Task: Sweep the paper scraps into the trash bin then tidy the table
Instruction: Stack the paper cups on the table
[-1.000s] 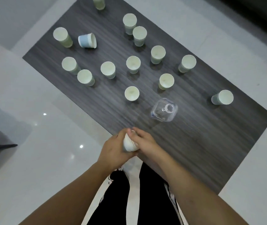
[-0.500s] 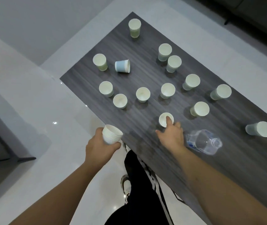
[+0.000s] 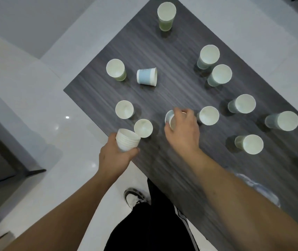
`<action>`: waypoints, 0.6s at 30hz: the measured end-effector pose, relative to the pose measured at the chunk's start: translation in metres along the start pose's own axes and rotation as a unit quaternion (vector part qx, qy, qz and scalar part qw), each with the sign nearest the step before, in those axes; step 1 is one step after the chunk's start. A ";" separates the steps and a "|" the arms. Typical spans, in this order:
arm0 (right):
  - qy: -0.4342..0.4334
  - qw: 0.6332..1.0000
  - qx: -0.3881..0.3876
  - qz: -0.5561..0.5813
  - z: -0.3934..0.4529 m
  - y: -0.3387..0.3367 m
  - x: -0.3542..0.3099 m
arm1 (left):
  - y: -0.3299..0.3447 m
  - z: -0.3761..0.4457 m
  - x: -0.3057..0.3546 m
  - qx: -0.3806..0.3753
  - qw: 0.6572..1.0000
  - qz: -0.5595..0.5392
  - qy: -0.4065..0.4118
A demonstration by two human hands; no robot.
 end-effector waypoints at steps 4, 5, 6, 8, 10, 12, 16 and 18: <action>0.006 0.982 -0.173 -0.076 0.003 0.048 0.006 | -0.006 0.017 -0.003 0.015 1.000 -0.013 -0.022; 0.018 0.986 -0.164 -0.037 0.001 0.047 0.003 | -0.008 0.020 -0.005 0.017 1.000 -0.011 -0.023; 0.026 0.990 -0.137 0.017 0.000 0.043 -0.002 | -0.010 0.023 -0.009 0.021 0.999 -0.007 -0.024; 0.007 0.991 -0.052 0.123 -0.007 0.027 -0.021 | -0.013 0.028 -0.017 0.025 0.999 0.003 -0.025; -0.050 0.986 -0.019 0.156 -0.019 0.018 -0.047 | -0.017 0.032 -0.024 0.026 0.999 0.013 -0.026; -0.139 0.984 -0.060 0.093 -0.031 0.032 -0.073 | -0.022 0.037 -0.030 0.027 0.999 0.019 -0.028; -0.165 0.962 -0.204 -0.069 -0.039 0.081 -0.084 | -0.032 0.051 -0.039 0.023 0.999 0.021 -0.029; -0.101 0.974 -0.199 -0.029 -0.030 0.080 -0.086 | -0.038 0.059 -0.042 0.011 0.999 0.025 -0.024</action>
Point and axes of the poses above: each hand's wrist, its own z-axis towards the middle knuckle, its own y-axis out of the palm, x = y × z, the point moved 8 cm from there along z, towards the middle knuckle, and after that the axes turned 10 degrees about x, right-handed, at the moved point
